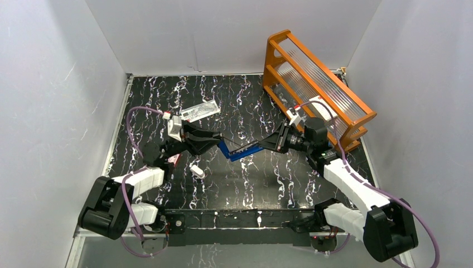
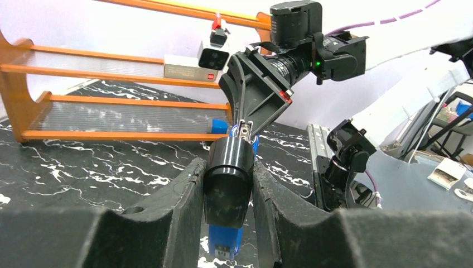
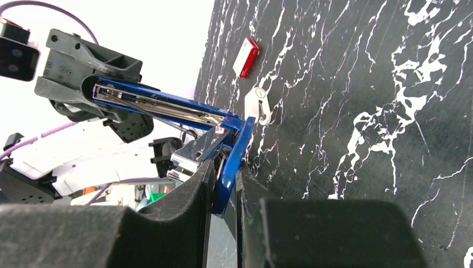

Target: Load the staples into the stapler

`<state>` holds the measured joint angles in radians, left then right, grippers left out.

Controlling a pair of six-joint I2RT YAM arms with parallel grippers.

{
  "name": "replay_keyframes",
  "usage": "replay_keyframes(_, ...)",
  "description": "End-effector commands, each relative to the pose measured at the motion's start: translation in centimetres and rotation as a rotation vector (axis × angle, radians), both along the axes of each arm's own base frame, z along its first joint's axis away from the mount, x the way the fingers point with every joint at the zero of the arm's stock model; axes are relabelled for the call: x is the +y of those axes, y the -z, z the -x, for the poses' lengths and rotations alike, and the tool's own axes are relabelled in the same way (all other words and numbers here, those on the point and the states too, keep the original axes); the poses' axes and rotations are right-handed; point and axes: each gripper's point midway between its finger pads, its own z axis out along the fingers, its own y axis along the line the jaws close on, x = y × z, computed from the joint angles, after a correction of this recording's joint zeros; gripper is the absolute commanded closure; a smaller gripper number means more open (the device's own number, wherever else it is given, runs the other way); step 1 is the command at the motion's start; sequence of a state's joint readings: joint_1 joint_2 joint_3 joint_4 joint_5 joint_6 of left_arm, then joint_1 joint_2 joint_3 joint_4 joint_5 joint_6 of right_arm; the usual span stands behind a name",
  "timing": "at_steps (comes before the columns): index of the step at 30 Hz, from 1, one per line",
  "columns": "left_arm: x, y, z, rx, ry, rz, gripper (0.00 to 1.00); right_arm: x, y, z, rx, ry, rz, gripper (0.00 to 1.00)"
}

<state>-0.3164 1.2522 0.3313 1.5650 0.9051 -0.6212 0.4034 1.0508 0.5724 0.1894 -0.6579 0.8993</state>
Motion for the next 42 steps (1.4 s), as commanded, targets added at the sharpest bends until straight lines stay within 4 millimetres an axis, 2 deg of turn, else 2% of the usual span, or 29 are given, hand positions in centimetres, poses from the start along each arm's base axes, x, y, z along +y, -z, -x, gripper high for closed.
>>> replay_keyframes(1,3.7,-6.3,-1.3,-0.226,-0.198,0.172,1.0,-0.8,-2.9,0.4,-0.13,-0.015,-0.048,1.0)
replay_keyframes(5,4.8,-6.5,-1.5,-0.218,-0.228,0.18,1.0,-1.7,-4.1,0.2,-0.153,0.026,-0.076,1.0)
replay_keyframes(10,4.9,-6.2,-1.3,-0.202,-0.222,0.175,1.0,-2.2,-5.7,0.3,-0.188,0.05,-0.118,1.0)
replay_keyframes(21,5.8,-4.0,-0.9,-0.155,-0.26,0.162,1.0,-3.1,-8.0,0.3,-0.232,0.078,-0.176,1.0)
replay_keyframes(31,6.5,-3.2,-0.8,-0.125,-0.289,0.164,0.99,-3.3,-8.4,0.5,-0.234,0.077,-0.184,1.0)
replay_keyframes(34,6.2,-2.7,-0.8,-0.113,-0.275,0.148,0.91,-3.3,-7.9,0.5,-0.227,0.07,-0.174,1.0)
replay_keyframes(42,5.5,-1.9,-0.9,-0.072,-0.219,0.085,0.57,-3.1,-7.2,0.4,-0.215,0.045,-0.135,1.0)
